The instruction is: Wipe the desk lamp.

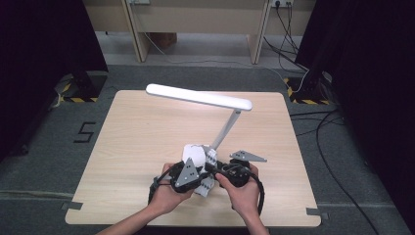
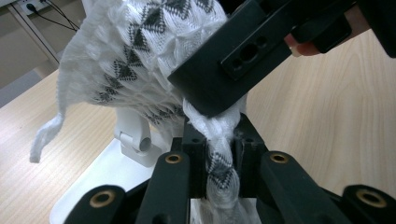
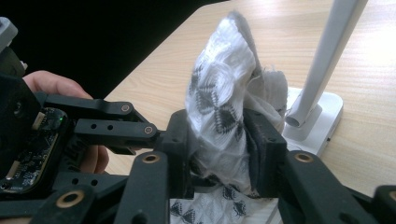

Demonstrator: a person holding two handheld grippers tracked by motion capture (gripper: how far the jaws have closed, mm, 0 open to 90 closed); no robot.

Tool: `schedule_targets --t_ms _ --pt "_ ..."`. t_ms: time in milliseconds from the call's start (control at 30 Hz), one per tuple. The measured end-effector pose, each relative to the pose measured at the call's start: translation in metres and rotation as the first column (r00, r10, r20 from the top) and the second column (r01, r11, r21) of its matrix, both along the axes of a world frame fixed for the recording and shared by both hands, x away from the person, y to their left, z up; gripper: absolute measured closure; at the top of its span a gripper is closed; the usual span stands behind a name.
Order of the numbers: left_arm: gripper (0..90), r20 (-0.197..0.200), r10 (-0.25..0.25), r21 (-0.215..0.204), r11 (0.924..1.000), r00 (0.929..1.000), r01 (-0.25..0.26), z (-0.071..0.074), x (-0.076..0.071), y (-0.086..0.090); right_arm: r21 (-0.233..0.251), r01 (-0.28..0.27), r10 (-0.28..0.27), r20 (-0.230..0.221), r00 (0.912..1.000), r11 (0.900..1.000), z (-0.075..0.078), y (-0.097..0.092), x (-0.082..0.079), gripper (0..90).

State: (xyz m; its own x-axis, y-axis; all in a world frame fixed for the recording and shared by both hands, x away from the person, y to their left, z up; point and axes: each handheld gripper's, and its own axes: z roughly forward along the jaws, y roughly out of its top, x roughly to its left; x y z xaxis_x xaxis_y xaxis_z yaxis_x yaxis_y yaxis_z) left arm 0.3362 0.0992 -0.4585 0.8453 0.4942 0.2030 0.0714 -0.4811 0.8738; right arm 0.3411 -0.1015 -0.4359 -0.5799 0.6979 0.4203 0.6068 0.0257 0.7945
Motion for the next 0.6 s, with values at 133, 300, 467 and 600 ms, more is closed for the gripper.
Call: schedule_targets --t_ms 133,300,467,600 --pt "76.6 -0.009 -0.004 0.006 1.0 1.0 0.004 -0.001 0.001 -0.001 -0.03 -0.006 0.006 0.016 0.9998 0.9995 0.0 0.001 -0.001 72.1" --pt "71.2 -0.02 -0.005 -0.001 1.0 0.9998 0.005 -0.002 0.0 -0.002 -0.069 -0.007 0.01 0.04 0.9992 0.9976 0.002 0.002 -0.003 79.1" --pt "47.6 -0.033 0.009 -0.036 0.9993 0.9994 -0.01 0.005 -0.001 0.002 -0.067 0.014 -0.011 0.05 0.9987 0.9976 0.004 -0.003 -0.003 80.7" --pt "36.7 -0.024 0.014 -0.053 0.9985 0.9996 -0.015 0.015 -0.002 0.012 -0.067 0.068 -0.063 0.068 0.9957 0.9955 0.008 -0.016 -0.003 80.8"
